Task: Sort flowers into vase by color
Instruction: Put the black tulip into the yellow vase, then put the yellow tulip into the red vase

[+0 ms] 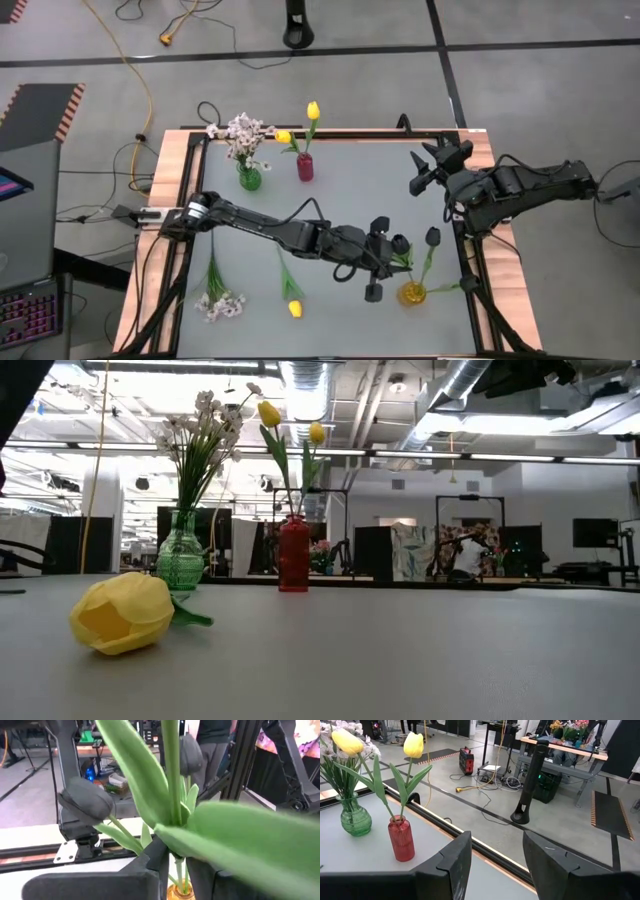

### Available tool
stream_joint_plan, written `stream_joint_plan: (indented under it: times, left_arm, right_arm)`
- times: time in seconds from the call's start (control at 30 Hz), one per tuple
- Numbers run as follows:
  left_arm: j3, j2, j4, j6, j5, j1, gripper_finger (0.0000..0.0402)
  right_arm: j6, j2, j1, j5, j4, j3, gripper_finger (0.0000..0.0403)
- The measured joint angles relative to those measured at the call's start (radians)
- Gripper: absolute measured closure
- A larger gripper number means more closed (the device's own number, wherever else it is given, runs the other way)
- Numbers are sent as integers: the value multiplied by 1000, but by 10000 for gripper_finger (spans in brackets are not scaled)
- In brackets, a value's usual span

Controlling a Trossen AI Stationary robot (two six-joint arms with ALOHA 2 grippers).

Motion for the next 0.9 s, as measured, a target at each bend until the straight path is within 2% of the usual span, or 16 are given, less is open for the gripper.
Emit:
stream_joint_plan:
  times: [0.33,0.47,0.77,0.9]
  left_arm:
    - [0,-2,-9,42,4,0,273]
    - [0,-6,-67,38,18,0,246]
    - [0,-60,-262,88,25,1,240]
    - [0,-122,-407,135,12,5,240]
  right_arm:
    - [0,0,0,0,0,0,200]
    - [0,0,0,0,0,0,200]
    - [0,0,0,0,0,1,200]
    - [0,0,0,0,0,1,200]
